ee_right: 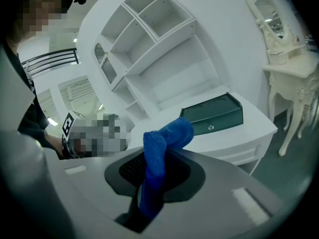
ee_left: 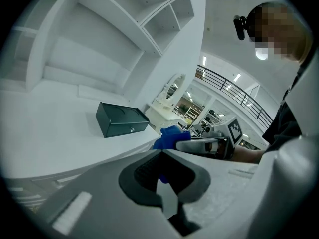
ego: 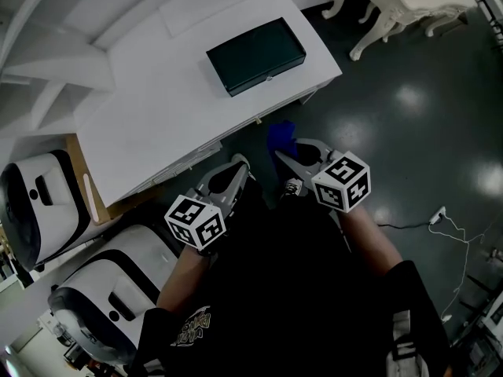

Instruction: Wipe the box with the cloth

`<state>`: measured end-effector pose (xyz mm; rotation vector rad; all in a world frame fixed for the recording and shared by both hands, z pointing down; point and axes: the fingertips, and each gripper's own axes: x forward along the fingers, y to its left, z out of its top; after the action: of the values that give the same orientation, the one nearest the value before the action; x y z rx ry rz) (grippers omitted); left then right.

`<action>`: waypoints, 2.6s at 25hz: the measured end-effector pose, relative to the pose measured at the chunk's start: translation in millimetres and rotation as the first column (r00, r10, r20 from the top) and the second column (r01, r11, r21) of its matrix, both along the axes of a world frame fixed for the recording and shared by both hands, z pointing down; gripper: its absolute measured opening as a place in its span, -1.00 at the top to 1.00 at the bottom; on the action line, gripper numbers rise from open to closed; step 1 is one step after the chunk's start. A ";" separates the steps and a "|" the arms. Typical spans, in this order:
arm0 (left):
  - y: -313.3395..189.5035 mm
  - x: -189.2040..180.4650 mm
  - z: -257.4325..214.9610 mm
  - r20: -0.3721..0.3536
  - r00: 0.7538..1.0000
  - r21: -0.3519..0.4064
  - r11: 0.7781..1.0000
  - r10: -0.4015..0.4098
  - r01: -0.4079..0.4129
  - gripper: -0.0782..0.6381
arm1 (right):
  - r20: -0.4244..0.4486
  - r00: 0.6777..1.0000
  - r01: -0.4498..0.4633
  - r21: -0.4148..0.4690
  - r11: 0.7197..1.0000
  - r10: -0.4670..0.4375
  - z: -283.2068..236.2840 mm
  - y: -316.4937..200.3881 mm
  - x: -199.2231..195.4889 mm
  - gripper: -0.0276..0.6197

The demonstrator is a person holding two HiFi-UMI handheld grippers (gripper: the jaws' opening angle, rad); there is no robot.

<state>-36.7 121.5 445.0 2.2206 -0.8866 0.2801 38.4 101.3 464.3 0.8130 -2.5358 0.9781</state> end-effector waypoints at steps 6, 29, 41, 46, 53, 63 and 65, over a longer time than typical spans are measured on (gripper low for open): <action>-24.8 -15.5 6.4 -0.001 1.000 -0.018 1.000 0.024 -0.024 0.78 | -0.004 0.999 -0.037 -0.028 0.999 0.037 8.5 -19.0 -14.6 0.63; -112.5 -90.5 8.2 0.006 0.985 0.020 0.985 0.172 -0.173 0.76 | -0.070 0.962 -0.263 -0.003 0.965 0.262 21.6 -110.9 -77.0 0.63; -167.5 -78.2 36.2 -0.128 0.992 -0.153 0.988 0.002 -0.022 0.46 | -0.156 0.957 -0.245 0.007 0.970 0.243 29.1 -142.3 -72.0 0.63; -197.6 -72.3 50.8 -0.095 0.989 -0.195 0.976 -0.113 0.093 0.46 | -0.169 0.975 -0.143 -0.005 0.990 0.141 34.2 -157.0 -74.5 0.63; -231.7 -64.3 79.1 -0.025 0.977 -0.244 0.949 -0.212 0.200 0.45 | -0.222 0.975 0.003 -0.028 1.000 -0.009 52.3 -172.2 -80.9 0.63; -249.8 -54.7 112.3 0.026 0.967 -0.313 0.916 -0.255 0.250 0.45 | -0.260 0.957 0.116 -0.067 0.991 -0.129 71.7 -180.3 -95.4 0.63; -250.4 -54.1 113.1 0.027 0.966 -0.312 0.916 -0.257 0.252 0.45 | -0.270 0.953 0.124 -0.073 0.990 -0.139 74.9 -181.8 -96.1 0.63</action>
<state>-90.7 -128.9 558.0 1.7905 -1.0342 0.2609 -57.7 -80.5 539.1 0.6994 -2.2832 0.8259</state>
